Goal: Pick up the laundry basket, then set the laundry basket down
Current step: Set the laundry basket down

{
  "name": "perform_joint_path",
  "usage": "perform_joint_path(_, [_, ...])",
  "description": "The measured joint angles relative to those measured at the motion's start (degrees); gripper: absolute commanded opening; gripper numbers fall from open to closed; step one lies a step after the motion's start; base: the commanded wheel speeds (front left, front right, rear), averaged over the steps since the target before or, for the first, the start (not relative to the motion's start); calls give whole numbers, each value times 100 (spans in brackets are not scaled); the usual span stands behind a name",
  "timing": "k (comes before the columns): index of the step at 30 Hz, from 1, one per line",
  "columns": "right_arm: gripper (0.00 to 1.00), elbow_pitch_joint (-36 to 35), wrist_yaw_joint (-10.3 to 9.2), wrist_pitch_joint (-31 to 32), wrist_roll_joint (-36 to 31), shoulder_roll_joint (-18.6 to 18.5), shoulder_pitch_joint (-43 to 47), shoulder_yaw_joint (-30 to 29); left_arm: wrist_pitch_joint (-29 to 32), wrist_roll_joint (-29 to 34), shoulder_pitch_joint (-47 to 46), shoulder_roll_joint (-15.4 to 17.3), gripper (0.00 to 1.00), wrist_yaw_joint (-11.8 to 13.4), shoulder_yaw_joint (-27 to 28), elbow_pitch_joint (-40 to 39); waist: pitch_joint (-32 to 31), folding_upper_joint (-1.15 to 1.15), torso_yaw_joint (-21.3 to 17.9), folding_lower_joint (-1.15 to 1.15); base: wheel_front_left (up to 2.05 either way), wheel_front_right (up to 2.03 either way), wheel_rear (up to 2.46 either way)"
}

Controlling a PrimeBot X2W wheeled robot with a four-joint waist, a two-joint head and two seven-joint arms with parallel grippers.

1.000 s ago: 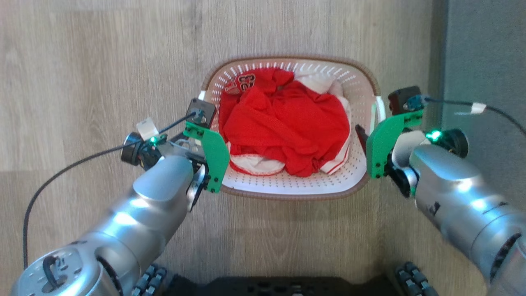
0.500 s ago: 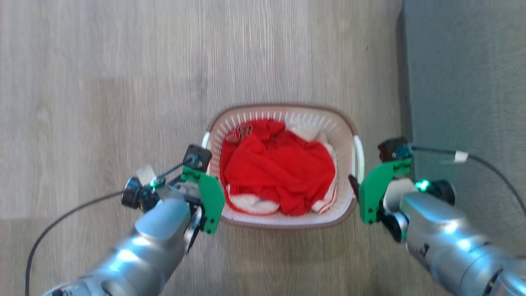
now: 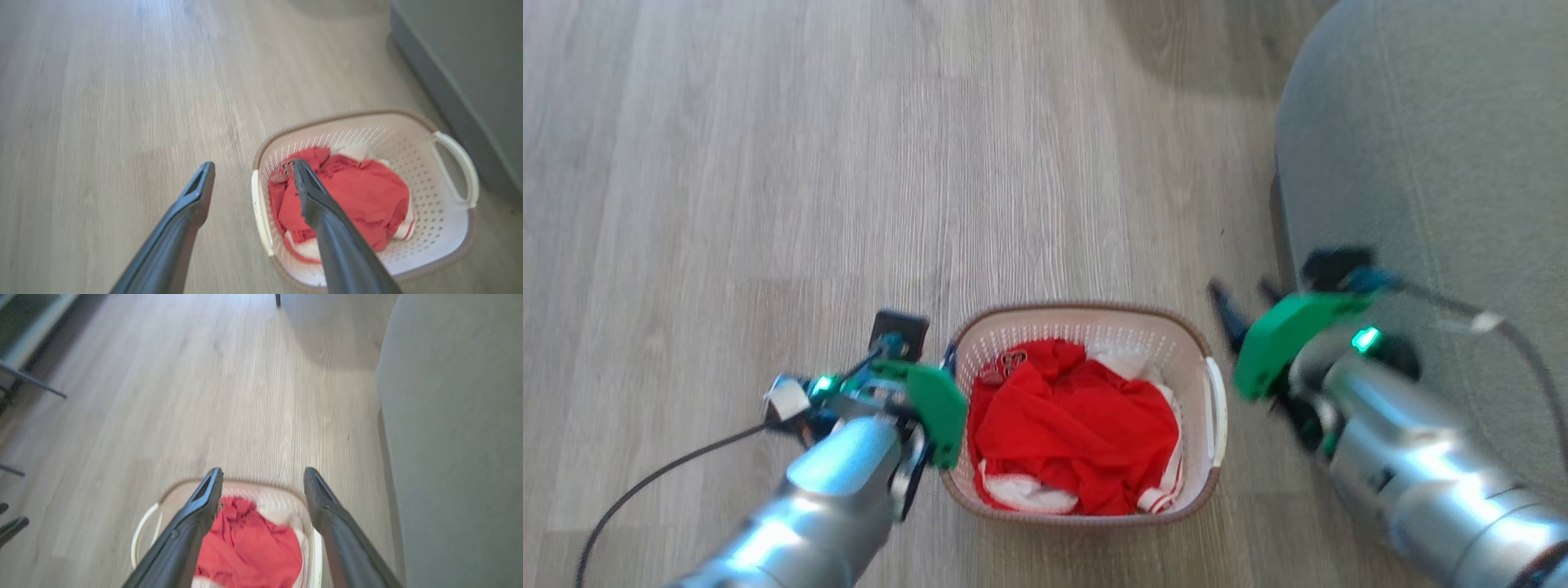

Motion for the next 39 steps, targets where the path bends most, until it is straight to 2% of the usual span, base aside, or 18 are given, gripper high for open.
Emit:
perform_joint_path(4, [100, -867, 0, -16, -1118, -293, 164, -1552, -4, 748, -9, 237, 100, 326, 799, -1194, -253, 0, -18, 0, 0, 0, 0])
perform_joint_path(8, [100, -2003, 0, -18, -2425, -254, 969, -2953, -13, 1772, 352, 556, 100, 686, 1937, -2592, -446, 0, -57, 0, 0, 0, 0])
perform_joint_path(12, [100, -3075, 0, -19, -3420, 1, 1783, -4077, -21, 2706, 1307, 661, 100, 742, 3036, -3895, -599, 0, -93, 0, 0, 0, 0])
perform_joint_path(15, [100, -3871, 1, -23, -3934, 261, 2108, -4593, -22, 3306, 1861, 592, 100, 549, 3698, -4693, -671, 0, -104, 0, 0, 0, 0])
perform_joint_path(18, [100, -4590, 0, -29, -4239, 405, 2389, -4914, -23, 3715, 2197, 433, 100, 322, 4288, -5275, -728, 0, -90, 0, 0, 0, 0])
perform_joint_path(23, [100, -5514, 0, -56, -4669, 519, 3001, -5188, -48, 4265, 2720, 157, 100, 19, 4874, -6029, -811, 0, -61, 0, 0, 0, 0])
perform_joint_path(27, [100, -5711, 0, -64, -4841, 609, 3400, -5335, -48, 4252, 3121, 76, 100, -460, 5043, -6184, -884, 0, -47, 0, 0, 0, 0])
perform_joint_path(29, [100, -5713, 0, -64, -5007, 614, 3588, -5333, -48, 4380, 3311, 74, 100, -608, 5050, -6101, -931, 0, -54, 0, 0, 0, 0])
perform_joint_path(39, [100, -5491, 1, -64, -5249, 691, 4035, -5424, -48, 4341, 3676, 67, 100, -660, 5216, -6052, -1025, 0, -112, 0, 0, 0, 0])
